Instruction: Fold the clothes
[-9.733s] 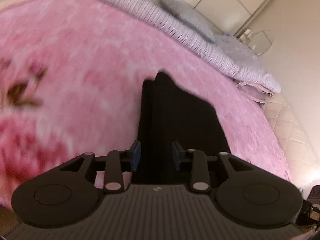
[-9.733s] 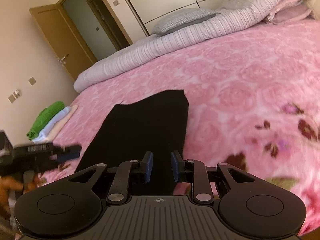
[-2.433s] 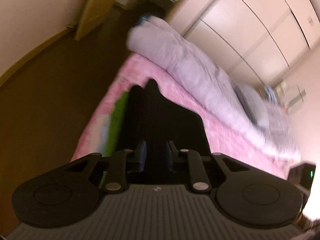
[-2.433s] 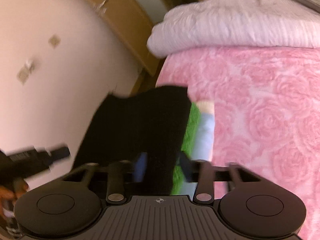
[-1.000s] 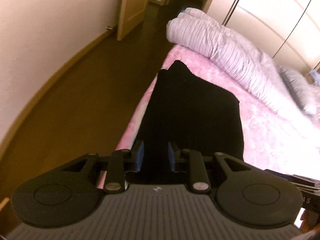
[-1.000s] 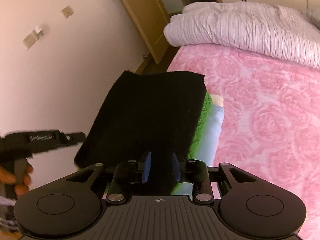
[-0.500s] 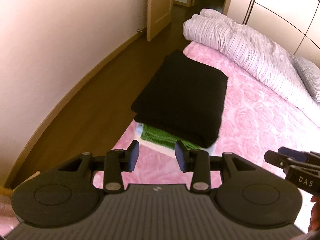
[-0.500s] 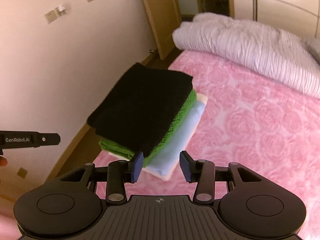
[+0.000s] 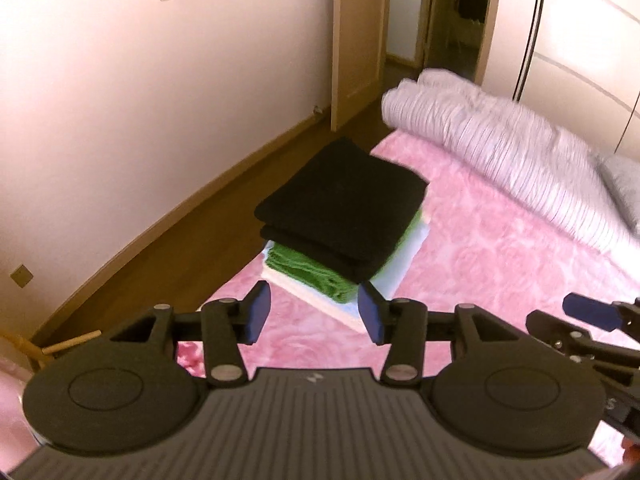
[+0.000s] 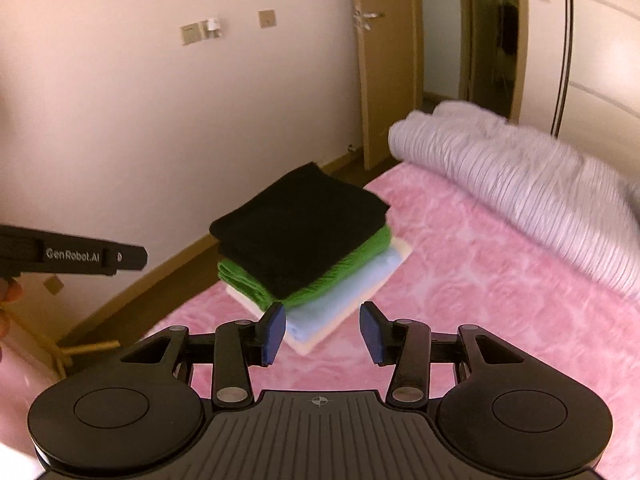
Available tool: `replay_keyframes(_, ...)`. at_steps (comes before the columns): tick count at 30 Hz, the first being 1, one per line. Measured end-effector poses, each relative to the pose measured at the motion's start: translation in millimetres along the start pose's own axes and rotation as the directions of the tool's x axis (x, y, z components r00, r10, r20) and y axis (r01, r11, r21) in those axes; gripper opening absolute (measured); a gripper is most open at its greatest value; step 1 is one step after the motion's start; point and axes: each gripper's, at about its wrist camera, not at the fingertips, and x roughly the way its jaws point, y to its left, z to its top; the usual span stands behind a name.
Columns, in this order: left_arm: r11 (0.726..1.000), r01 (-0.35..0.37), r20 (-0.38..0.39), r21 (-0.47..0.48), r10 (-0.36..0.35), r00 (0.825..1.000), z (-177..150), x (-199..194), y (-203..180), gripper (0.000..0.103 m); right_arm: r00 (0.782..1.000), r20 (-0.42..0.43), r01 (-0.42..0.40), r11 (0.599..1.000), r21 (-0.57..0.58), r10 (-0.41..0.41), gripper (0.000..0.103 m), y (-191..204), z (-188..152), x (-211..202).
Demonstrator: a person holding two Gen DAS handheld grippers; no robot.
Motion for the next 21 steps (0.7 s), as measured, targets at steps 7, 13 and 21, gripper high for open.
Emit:
replay_keyframes(7,0.997,-0.032,0.040,-0.067,0.035,0.999,-26,-53,-43,0.043,0.998,-0.017,-0.060,0.998,-0.019,0.060,0.045,-37,-12,-40)
replay_keyframes(13,0.993,-0.074,0.004,-0.093,0.075,0.997,-56,-79,-84,0.042,0.992,-0.055,-0.120,0.992,-0.034,0.118,0.045,-61,-26,-73)
replay_keyframes(21,0.985,-0.106,-0.036,-0.138,0.102,0.994,-99,-101,-129,0.042,0.980,-0.100,-0.177,0.983,-0.050,0.171,0.045,-95,-46,-96)
